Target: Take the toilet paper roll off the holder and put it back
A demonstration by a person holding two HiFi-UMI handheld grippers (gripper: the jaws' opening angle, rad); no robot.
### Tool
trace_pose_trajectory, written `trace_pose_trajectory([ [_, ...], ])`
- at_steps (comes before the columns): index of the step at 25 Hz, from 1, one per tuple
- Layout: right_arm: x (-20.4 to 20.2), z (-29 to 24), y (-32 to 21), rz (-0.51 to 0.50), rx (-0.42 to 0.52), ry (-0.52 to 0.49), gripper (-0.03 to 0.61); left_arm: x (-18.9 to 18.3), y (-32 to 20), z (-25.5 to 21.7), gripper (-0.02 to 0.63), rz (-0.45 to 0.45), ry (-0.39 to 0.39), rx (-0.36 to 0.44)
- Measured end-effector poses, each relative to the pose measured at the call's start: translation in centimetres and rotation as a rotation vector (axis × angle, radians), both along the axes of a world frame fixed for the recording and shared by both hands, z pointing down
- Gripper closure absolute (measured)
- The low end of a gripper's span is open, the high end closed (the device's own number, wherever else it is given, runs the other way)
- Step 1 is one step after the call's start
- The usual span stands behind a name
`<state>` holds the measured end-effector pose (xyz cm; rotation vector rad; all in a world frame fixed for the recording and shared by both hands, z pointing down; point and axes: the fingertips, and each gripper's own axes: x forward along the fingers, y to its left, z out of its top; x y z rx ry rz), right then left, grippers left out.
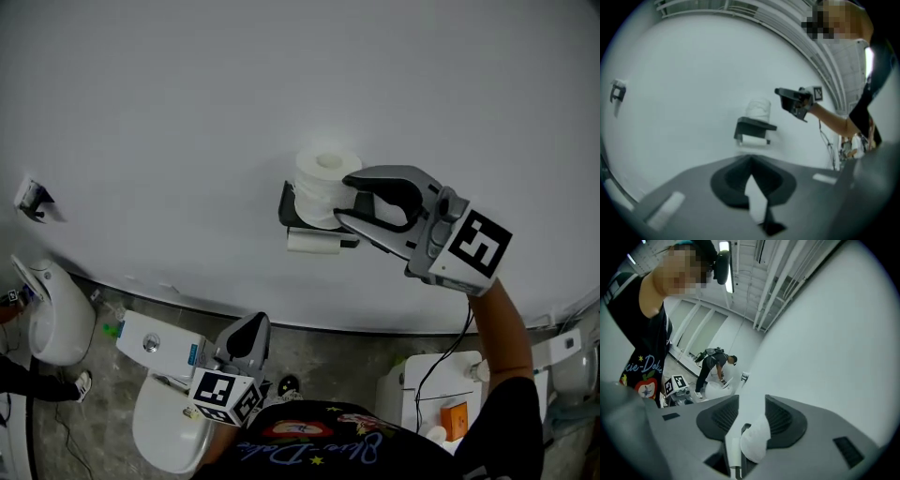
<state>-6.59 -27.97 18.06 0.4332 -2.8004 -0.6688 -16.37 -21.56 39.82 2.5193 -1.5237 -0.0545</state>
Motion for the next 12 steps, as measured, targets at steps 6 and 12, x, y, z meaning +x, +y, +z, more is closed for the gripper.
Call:
trace_pose_trajectory([
  [6,-1.9,1.4,-4.0,0.003,0.027,0.227,0.405,-1.3,-3.0,0.8,0.617,0.032,0.062,-0.032],
  [12,-2.1,3.0,-6.7,-0.006,-0.03,0.495,0.366,-2.7,-4.4,1.9,0.617,0.032,0.074,-0.067],
])
